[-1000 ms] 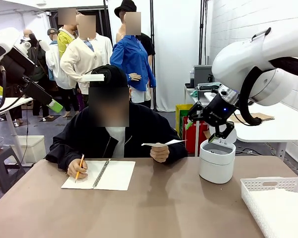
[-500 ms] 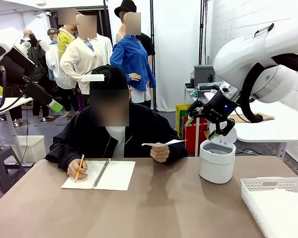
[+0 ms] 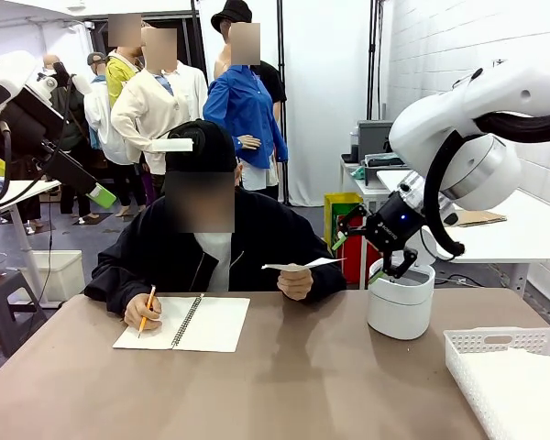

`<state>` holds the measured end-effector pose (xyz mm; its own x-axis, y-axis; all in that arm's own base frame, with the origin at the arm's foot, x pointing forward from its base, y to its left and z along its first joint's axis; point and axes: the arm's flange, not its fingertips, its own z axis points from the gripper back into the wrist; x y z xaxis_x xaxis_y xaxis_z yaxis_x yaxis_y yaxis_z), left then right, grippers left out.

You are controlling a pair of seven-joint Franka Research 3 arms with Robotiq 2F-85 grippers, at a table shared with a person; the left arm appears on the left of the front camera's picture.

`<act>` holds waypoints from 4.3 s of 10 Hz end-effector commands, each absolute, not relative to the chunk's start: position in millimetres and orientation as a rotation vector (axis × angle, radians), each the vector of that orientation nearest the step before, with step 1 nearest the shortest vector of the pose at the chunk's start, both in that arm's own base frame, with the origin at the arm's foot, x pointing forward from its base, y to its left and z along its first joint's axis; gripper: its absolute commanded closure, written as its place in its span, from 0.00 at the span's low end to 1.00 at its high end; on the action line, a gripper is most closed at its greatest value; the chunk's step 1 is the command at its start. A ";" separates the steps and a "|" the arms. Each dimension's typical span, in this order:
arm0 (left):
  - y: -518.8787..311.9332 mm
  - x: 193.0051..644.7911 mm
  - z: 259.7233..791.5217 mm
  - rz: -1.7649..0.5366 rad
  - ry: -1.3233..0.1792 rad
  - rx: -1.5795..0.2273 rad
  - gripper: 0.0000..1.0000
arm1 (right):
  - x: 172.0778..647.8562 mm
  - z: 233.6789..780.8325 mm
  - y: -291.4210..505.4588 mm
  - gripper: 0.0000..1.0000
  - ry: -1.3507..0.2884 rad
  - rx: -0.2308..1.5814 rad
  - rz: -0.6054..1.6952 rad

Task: Sort the paper based on its condition.
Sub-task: If a person hands you a paper, place it in the Organizing basket , and if it's crumpled, put it in the Trash can.

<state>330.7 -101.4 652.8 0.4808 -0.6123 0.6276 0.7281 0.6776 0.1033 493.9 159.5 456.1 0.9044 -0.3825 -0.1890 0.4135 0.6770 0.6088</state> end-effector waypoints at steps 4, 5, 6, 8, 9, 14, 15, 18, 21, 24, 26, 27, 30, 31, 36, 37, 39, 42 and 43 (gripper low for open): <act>-102.7 329.6 652.5 -0.808 -0.682 -0.180 0.00 | 496.1 440.3 174.2 0.00 0.201 0.924 -0.560; -102.7 329.6 652.5 -0.808 -0.682 -0.180 0.00 | 497.2 435.0 177.6 0.00 0.207 0.964 -0.545; -102.7 329.6 652.5 -0.808 -0.682 -0.180 0.00 | 496.8 426.1 180.9 0.00 0.227 1.041 -0.560; -102.7 329.6 652.5 -0.808 -0.682 -0.180 0.00 | 498.2 412.0 186.1 0.00 0.279 1.102 -0.591; -102.7 329.6 652.5 -0.808 -0.682 -0.180 0.00 | 496.1 408.6 188.6 0.00 0.312 1.121 -0.596; -102.7 329.6 652.5 -0.808 -0.682 -0.180 0.00 | 494.5 410.3 186.1 0.00 0.317 1.160 -0.544; -102.7 329.6 652.5 -0.808 -0.682 -0.180 0.00 | 496.1 413.3 185.1 0.00 0.253 1.167 -0.496; -102.7 329.6 652.5 -0.808 -0.682 -0.180 0.00 | 496.5 413.9 184.4 0.15 0.305 1.118 -0.542; -102.7 329.6 652.5 -0.808 -0.682 -0.180 0.00 | 497.1 412.7 184.1 0.75 0.299 1.117 -0.542; -102.7 329.6 652.5 -0.808 -0.682 -0.180 0.00 | 496.1 412.7 184.7 1.00 0.305 1.114 -0.546; -102.7 329.6 652.5 -0.808 -0.682 -0.180 0.00 | 495.3 413.0 184.3 1.00 0.307 1.116 -0.546; -102.7 329.6 652.5 -0.808 -0.682 -0.180 0.00 | 495.5 413.3 184.0 1.00 0.309 1.116 -0.544; -102.7 329.6 652.5 -0.808 -0.682 -0.180 0.00 | 494.1 414.8 183.7 1.00 0.325 1.120 -0.535; -102.7 329.6 652.5 -0.808 -0.682 -0.180 0.00 | 493.0 415.4 183.8 1.00 0.317 1.117 -0.528; -102.7 329.6 652.5 -0.808 -0.682 -0.180 0.00 | 464.3 484.7 193.9 1.00 0.094 1.062 -0.179; -102.7 329.6 652.5 -0.808 -0.682 -0.180 0.00 | 459.7 501.6 192.6 1.00 0.075 1.008 -0.146; -102.7 329.6 652.5 -0.808 -0.682 -0.180 0.00 | 458.0 541.2 185.5 1.00 -0.027 0.952 -0.070; -102.7 329.6 652.5 -0.808 -0.682 -0.180 0.00 | 451.2 597.7 162.7 1.00 -0.144 0.839 0.089; -102.7 329.6 652.5 -0.808 -0.682 -0.180 0.00 | 451.0 611.3 151.5 1.00 -0.218 0.771 0.124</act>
